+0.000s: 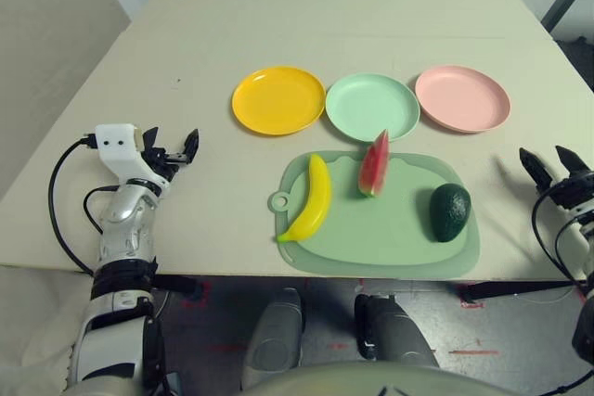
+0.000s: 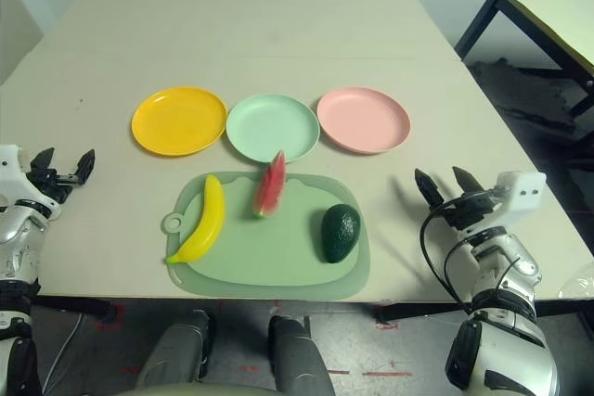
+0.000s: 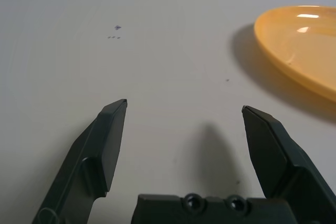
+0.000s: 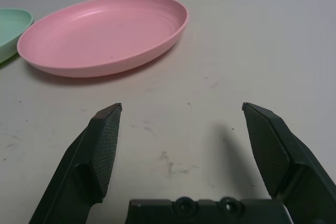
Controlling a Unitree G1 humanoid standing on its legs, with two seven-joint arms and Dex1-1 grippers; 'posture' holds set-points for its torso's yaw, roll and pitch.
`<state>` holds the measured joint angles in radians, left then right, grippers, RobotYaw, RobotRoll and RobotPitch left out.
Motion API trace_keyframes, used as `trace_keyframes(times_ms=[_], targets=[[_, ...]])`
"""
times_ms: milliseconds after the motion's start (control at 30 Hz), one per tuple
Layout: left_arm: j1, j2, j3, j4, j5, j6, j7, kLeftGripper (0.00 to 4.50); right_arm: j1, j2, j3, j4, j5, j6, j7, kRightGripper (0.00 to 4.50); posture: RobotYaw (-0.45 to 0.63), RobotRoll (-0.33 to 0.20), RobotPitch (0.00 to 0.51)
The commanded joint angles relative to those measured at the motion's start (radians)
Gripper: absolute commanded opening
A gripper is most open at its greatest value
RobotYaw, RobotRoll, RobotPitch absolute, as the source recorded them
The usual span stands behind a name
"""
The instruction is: Place the fruits into color-matched plates.
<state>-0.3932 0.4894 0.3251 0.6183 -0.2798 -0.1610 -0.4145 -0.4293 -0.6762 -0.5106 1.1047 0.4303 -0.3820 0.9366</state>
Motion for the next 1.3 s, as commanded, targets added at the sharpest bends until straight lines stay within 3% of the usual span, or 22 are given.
trace_keyframes(times_ms=[33,333,433,533,633,767,933,1033,1200,1300], targets=[[-0.027,-0.008,-0.013,0.038,0.017,-0.007,0.000,4.47,0.018,-0.013,-0.027,-0.015,0.020,0.002,-0.002,4.50,0.09,0.000,0.170],[-0.017,-0.009,-0.007,0.017,0.011,-0.006,-0.005,4.47,0.013,-0.045,-0.043,0.008,0.019,0.010,0.013,4.50,0.07,0.000,0.154],[-0.012,-0.006,0.032,0.004,-0.054,0.035,-0.038,4.47,0.004,-0.068,-0.046,0.015,0.028,0.051,0.043,4.50,0.05,0.000,0.137],[-0.014,0.037,0.022,-0.055,-0.165,0.132,-0.269,4.47,-0.014,-0.138,-0.012,-0.004,0.027,0.155,0.208,4.50,0.06,0.000,0.120],[0.010,0.120,-0.062,-0.167,-0.202,0.185,-0.556,4.47,-0.074,-0.242,0.026,-0.040,0.013,0.240,0.358,4.50,0.07,0.000,0.137],[0.045,0.216,-0.120,-0.272,-0.283,0.266,-0.880,4.47,-0.184,-0.340,0.182,-0.187,-0.064,0.348,0.524,4.50,0.03,0.000,0.159],[0.053,0.252,-0.210,-0.320,-0.265,0.285,-1.062,4.47,-0.209,-0.377,0.357,-0.547,-0.184,0.377,0.504,4.50,-0.02,0.000,0.171],[0.039,0.250,-0.263,-0.333,-0.241,0.259,-1.136,4.47,-0.181,-0.401,0.460,-0.779,-0.213,0.370,0.588,4.50,-0.03,0.000,0.173],[0.008,0.227,-0.303,-0.372,-0.265,0.299,-1.193,4.47,-0.240,-0.382,0.640,-0.905,-0.345,0.149,0.675,4.50,-0.02,0.000,0.175],[0.001,0.232,-0.348,-0.439,-0.296,0.326,-1.199,4.47,-0.289,-0.395,0.809,-0.959,-0.379,0.004,0.678,4.50,0.00,0.000,0.173]])
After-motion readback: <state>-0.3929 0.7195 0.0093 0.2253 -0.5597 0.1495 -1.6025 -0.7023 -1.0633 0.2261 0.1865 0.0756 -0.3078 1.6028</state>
